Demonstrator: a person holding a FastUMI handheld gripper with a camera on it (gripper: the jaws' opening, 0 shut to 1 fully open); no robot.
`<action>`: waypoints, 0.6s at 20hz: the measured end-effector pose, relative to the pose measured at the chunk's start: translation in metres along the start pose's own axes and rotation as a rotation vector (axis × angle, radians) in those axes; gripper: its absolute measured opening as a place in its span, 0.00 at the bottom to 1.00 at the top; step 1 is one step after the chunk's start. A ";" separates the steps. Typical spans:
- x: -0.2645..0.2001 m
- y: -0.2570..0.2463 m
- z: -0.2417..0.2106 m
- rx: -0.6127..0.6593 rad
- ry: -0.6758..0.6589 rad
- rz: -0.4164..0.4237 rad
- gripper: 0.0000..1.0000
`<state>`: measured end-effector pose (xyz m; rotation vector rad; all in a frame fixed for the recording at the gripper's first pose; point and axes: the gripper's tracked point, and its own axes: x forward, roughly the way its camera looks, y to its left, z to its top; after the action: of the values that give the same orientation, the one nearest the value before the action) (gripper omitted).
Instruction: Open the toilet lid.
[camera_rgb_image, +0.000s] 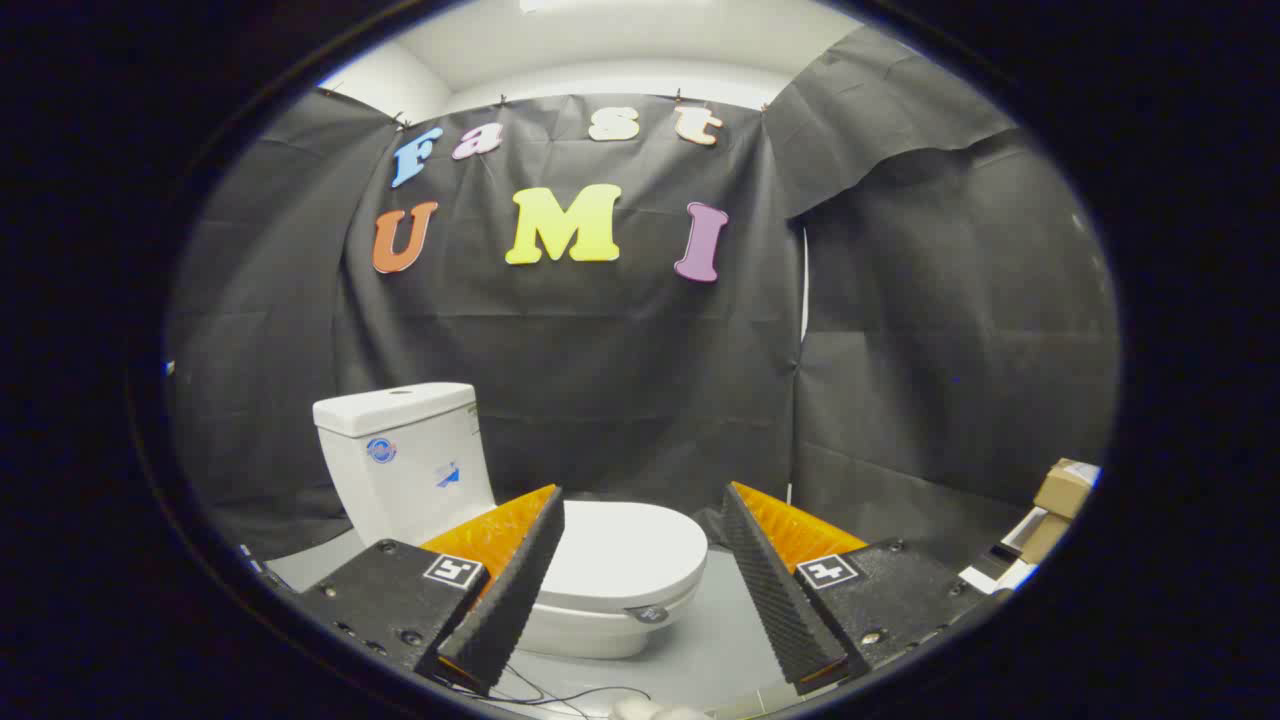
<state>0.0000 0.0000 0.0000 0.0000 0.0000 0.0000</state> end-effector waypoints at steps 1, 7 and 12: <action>0.001 0.000 -0.002 -0.006 0.004 -0.001 0.99; 0.001 0.001 -0.005 -0.002 0.013 0.005 0.99; 0.000 0.002 -0.002 0.008 0.005 0.007 0.99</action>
<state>0.0002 0.0019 -0.0024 0.0078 0.0053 0.0067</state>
